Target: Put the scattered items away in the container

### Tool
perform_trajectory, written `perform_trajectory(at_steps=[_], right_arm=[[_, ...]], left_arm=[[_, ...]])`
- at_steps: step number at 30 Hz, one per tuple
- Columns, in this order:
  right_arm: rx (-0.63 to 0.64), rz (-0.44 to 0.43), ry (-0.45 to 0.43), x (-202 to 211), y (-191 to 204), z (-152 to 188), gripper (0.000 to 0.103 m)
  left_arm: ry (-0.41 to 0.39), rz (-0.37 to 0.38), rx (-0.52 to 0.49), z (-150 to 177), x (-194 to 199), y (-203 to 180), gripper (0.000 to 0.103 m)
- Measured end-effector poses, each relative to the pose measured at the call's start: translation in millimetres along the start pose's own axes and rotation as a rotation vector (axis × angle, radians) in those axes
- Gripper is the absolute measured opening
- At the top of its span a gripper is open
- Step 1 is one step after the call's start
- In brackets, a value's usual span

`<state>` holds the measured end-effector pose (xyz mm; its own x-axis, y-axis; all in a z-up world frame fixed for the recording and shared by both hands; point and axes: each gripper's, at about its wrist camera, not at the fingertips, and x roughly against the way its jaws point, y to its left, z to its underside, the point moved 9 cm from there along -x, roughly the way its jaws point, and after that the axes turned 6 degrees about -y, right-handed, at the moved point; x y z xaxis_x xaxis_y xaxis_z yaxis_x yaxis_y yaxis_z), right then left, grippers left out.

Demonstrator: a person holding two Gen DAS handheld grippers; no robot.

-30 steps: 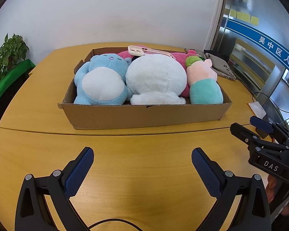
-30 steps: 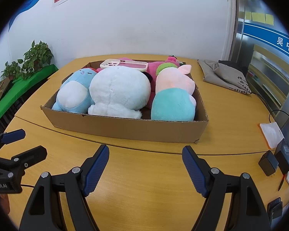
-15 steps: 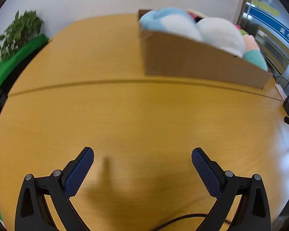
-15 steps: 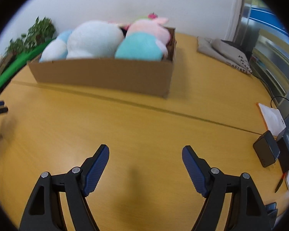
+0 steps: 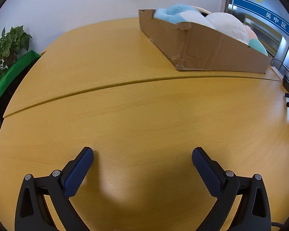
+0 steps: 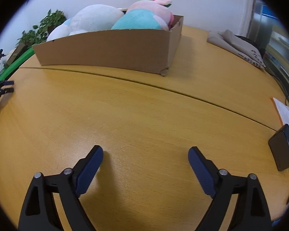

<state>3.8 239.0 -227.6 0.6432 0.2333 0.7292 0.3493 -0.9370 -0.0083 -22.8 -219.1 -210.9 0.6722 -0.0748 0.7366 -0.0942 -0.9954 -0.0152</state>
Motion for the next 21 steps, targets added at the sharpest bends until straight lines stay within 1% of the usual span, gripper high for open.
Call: perform_trajectory(at_steps=[2,4,6,9,17,21], right_arm=[[0.027,-0.027,0.008,-1,2,1,0.103],[0.05,-0.048,0.008,-2,-1,0,0.103],[0.066,-0.063,0.009,-4,-6,-2,0.103],[0.077,-0.072,0.007,-6,-8,-3,0.103],[0.082,-0.078,0.008,-7,-10,-4,0.103],[0.112,-0.107,0.012,-11,-18,-9,0.103]], left_arm=[[0.001,0.002,0.002,-3,-2,8,0.103],[0.005,0.011,-0.007,-13,-3,11,0.103],[0.006,0.027,-0.023,-19,-6,15,0.103],[0.012,0.04,-0.037,-36,-13,18,0.103],[0.009,0.05,-0.052,-37,-12,17,0.103],[0.008,0.049,-0.053,-36,-8,17,0.103]])
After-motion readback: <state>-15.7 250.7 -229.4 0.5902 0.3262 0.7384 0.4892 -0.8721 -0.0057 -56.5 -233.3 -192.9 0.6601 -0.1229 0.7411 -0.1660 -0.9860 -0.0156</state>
